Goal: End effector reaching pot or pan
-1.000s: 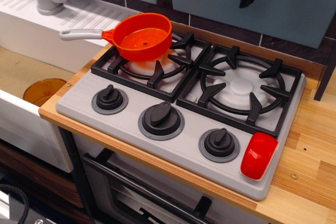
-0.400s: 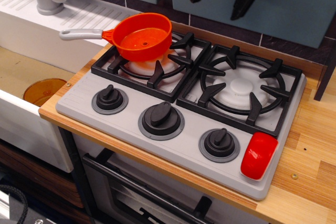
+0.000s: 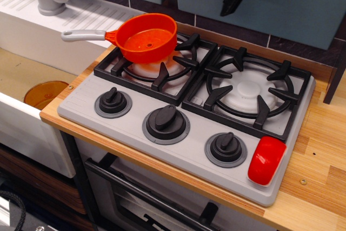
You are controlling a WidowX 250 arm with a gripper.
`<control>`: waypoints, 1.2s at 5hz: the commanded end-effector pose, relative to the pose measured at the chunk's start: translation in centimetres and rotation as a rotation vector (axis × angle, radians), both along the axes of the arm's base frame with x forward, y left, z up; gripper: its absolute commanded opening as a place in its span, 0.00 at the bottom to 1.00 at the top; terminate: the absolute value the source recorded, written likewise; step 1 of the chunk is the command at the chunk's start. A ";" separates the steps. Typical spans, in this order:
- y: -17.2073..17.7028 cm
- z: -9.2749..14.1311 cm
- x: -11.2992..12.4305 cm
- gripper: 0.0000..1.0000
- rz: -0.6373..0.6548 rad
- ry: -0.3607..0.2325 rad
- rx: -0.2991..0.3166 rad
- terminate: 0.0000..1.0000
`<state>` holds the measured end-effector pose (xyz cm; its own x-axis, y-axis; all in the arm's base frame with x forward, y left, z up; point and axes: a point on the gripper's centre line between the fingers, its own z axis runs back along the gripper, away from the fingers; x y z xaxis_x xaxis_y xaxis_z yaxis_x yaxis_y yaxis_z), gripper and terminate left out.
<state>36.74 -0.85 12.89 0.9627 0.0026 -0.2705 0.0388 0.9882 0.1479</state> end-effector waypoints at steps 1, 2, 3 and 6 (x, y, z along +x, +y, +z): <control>1.9 2.0 0.1 1.00 -0.022 -0.134 -0.020 0.00; 2.6 1.0 0.5 1.00 -0.034 -0.156 -0.031 0.00; 3.2 -0.2 1.2 1.00 -0.042 -0.177 -0.043 0.00; 4.3 -4.6 1.4 1.00 -0.035 -0.233 -0.080 0.00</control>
<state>37.62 3.06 6.54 0.9953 -0.0486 -0.0844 0.0544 0.9962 0.0683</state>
